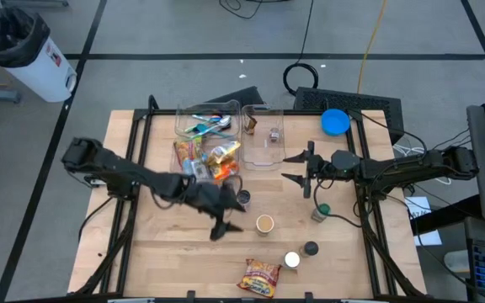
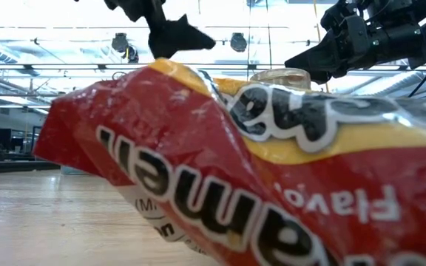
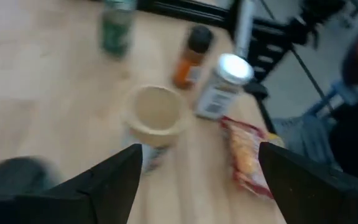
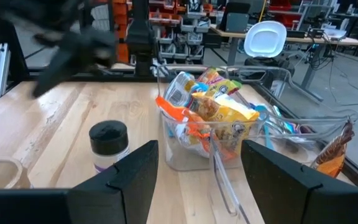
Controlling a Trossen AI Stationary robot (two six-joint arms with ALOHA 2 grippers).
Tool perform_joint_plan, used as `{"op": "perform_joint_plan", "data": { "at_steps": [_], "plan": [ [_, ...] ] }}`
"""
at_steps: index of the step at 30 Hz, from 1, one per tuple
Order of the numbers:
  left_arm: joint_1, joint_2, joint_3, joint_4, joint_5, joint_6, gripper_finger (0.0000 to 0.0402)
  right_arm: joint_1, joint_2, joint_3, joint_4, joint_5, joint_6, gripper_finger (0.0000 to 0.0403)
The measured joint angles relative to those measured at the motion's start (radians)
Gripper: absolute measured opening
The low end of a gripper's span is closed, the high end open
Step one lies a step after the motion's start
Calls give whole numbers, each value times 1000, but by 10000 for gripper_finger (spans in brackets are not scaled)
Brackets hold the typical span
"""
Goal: Pick & Place Food Item
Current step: Put the red noodle pack into the bottom left transparent bin
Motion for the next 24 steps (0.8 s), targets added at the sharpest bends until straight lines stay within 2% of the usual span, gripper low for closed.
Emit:
{"op": "perform_joint_plan", "data": {
  "at_steps": [6, 10, 16, 18, 24],
  "plan": [
    [-100, 136, 1, 205, -48, 42, 309, 0, 0, 0, 12, -2, 15, 224],
    [-149, 230, 10, 277, -55, 27, 302, 0, 0, 0, 5, -2, 39, 224],
    [-184, 349, 29, 280, -64, -55, 297, 0, 0, -1, -7, -3, 65, 224],
    [-186, 387, 42, 329, -47, -72, 296, 0, 0, -1, -10, -3, 65, 224],
    [-187, 446, 47, 383, -17, -89, 294, 0, 0, -1, -19, -4, 88, 224]
  ]
}}
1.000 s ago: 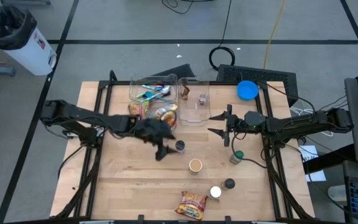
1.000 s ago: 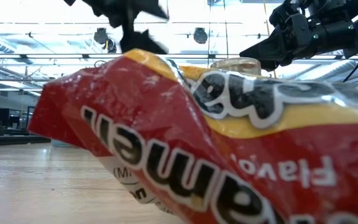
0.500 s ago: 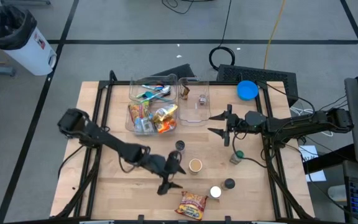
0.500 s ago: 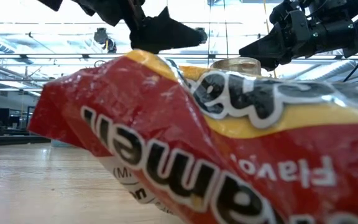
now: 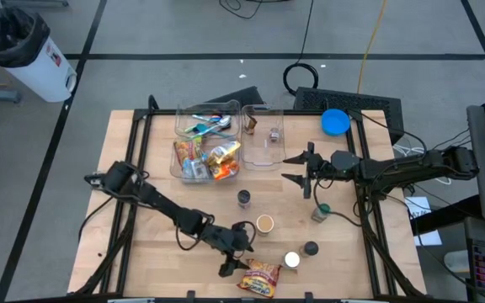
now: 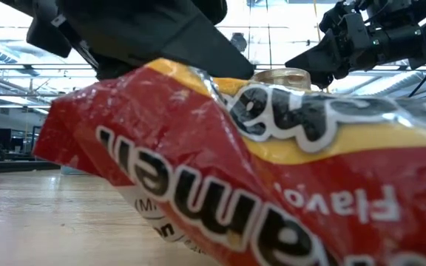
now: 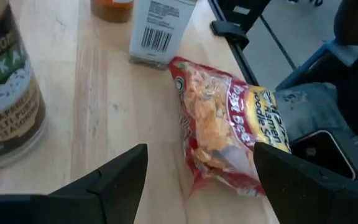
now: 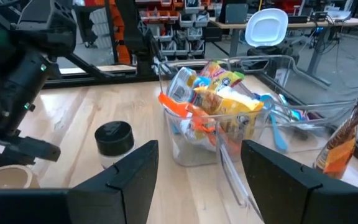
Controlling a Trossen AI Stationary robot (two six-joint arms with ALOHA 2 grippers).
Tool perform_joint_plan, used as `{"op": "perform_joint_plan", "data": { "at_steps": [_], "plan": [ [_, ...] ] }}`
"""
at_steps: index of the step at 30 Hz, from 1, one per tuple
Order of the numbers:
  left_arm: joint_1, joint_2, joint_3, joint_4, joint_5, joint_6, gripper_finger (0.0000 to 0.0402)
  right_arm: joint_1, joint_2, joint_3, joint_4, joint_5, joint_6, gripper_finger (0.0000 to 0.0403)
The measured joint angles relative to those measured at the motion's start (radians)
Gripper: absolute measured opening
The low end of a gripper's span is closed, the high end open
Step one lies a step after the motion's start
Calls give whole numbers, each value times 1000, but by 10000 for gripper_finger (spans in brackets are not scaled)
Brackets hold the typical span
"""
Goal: Pick & Place Food Item
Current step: Put the red noodle pack into the bottom left transparent bin
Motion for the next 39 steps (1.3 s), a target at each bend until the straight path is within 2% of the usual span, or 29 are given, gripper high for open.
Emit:
{"op": "perform_joint_plan", "data": {
  "at_steps": [18, 24, 30, 33, 39],
  "plan": [
    [-2, 19, 3, 0, -9, 4, 226, 0, 0, -53, 56, 0, 11, 224],
    [-2, 19, 3, -4, -12, 26, 163, 0, 0, -53, 72, 0, 11, 224],
    [-1, 19, 3, -10, 0, 54, 63, 0, 0, -53, 77, 0, 11, 224],
    [10, 19, 3, -20, 47, 68, 14, 0, 0, -53, 78, 0, 11, 224],
    [41, 11, 3, -67, 97, 62, 4, 0, 0, -53, 108, 0, 0, 224]
  ]
}}
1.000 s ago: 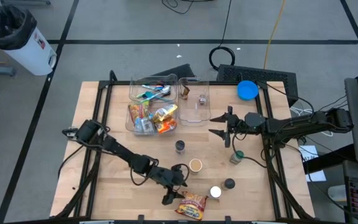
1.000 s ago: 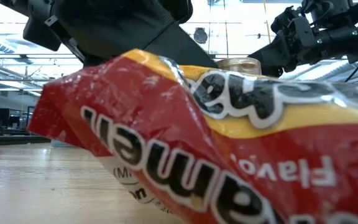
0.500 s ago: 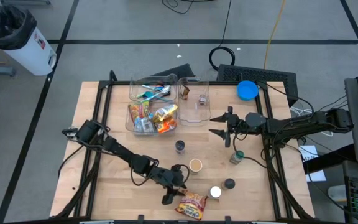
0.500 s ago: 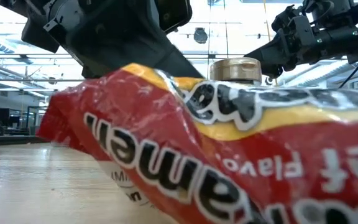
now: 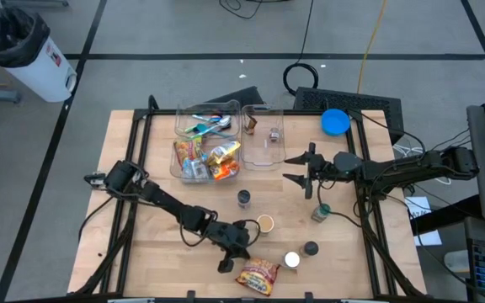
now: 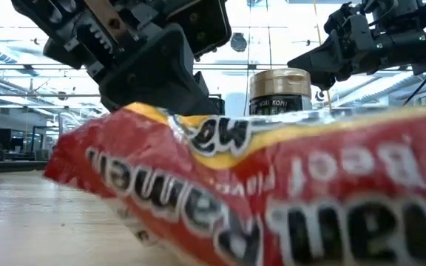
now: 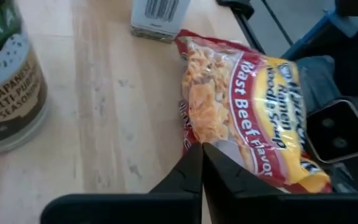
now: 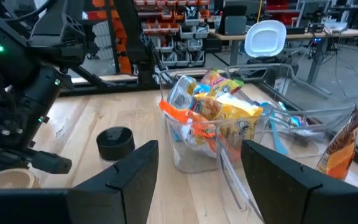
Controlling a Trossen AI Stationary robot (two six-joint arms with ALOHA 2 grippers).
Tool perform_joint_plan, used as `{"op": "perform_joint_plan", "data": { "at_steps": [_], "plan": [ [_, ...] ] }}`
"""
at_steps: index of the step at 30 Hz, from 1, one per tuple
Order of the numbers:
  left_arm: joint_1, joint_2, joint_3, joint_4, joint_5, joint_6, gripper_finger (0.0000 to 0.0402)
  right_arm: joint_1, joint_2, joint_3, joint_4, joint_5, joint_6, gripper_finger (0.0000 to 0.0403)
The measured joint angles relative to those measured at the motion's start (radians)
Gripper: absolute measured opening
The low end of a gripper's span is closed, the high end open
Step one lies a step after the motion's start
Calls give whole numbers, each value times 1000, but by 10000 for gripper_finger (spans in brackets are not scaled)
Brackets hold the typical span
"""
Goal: Pick & Place Food Item
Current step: Put the red noodle pack into the bottom left transparent bin
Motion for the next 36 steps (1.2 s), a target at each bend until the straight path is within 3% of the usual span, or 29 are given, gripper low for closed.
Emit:
{"op": "perform_joint_plan", "data": {
  "at_steps": [4, 9, 18, 24, 31, 36],
  "plan": [
    [11, -82, -1, -93, -10, 39, 3, 0, 0, 0, 27, 0, -1, 224],
    [0, -271, -1, -256, -120, 115, 3, 0, 0, 0, 42, 0, -1, 224],
    [-59, -635, -1, -542, -457, 257, 2, 0, 0, 0, 67, 0, -20, 224],
    [-36, -810, 0, -687, -723, 355, 2, 0, 0, 0, 67, 0, -24, 224],
    [90, -894, 0, -859, -1005, 303, 2, 0, 0, 0, 67, 0, -27, 224],
    [214, -876, -2, -968, -1013, 140, 3, 0, 0, 0, 67, 0, -28, 224]
  ]
}}
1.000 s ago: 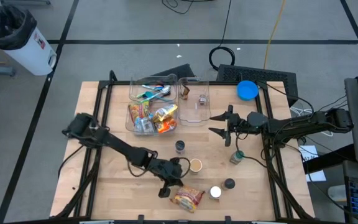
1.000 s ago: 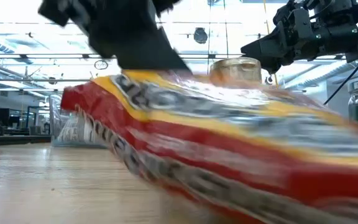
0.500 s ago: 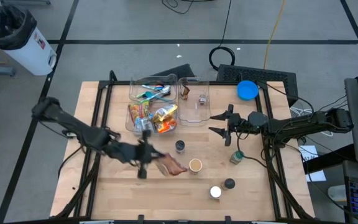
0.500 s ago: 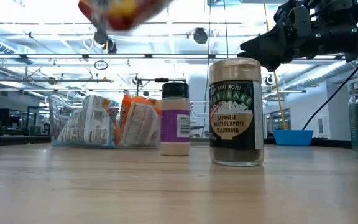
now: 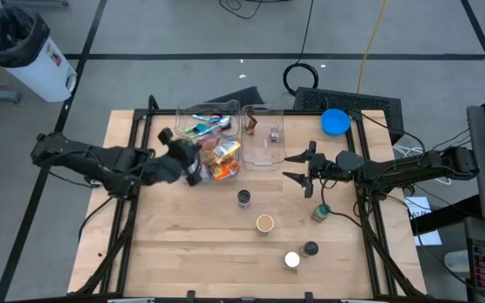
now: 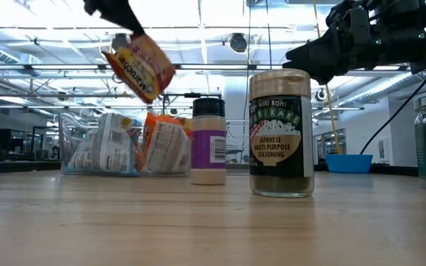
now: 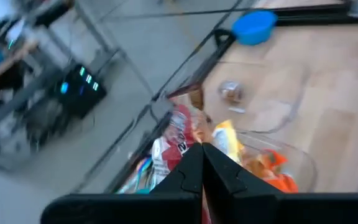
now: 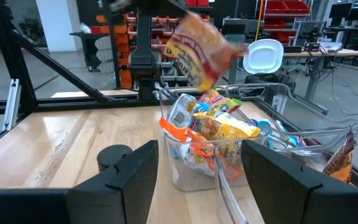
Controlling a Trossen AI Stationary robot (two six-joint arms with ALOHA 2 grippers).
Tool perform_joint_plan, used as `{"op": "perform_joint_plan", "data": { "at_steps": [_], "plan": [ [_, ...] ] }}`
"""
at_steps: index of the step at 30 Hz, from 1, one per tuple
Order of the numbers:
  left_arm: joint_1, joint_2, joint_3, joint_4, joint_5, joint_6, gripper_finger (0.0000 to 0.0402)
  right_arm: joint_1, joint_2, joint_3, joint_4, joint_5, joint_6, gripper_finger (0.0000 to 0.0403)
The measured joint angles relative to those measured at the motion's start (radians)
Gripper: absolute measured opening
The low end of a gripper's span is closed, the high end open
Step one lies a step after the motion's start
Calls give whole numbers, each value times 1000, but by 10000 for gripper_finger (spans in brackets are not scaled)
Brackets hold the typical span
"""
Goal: Pick & Place Food Item
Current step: Put the red noodle pack into the bottom left transparent bin
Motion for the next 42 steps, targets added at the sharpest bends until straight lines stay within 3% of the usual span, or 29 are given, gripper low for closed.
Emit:
{"op": "perform_joint_plan", "data": {
  "at_steps": [10, 16, 22, 30, 42],
  "plan": [
    [158, 193, -70, 7, 65, -463, 3, 0, 0, 0, 0, 0, 0, 224],
    [177, 285, -70, -9, 132, -515, 3, 0, 0, 0, 0, 0, 6, 224],
    [151, 292, -70, -82, 147, -575, 3, 0, 0, 0, -3, 0, 1, 224],
    [135, 209, -70, -239, 2, -815, 3, 0, 0, 0, 0, 0, -11, 224],
    [153, 192, -70, -258, -169, -911, 2, 0, 0, 0, 0, 0, -11, 224]
  ]
}}
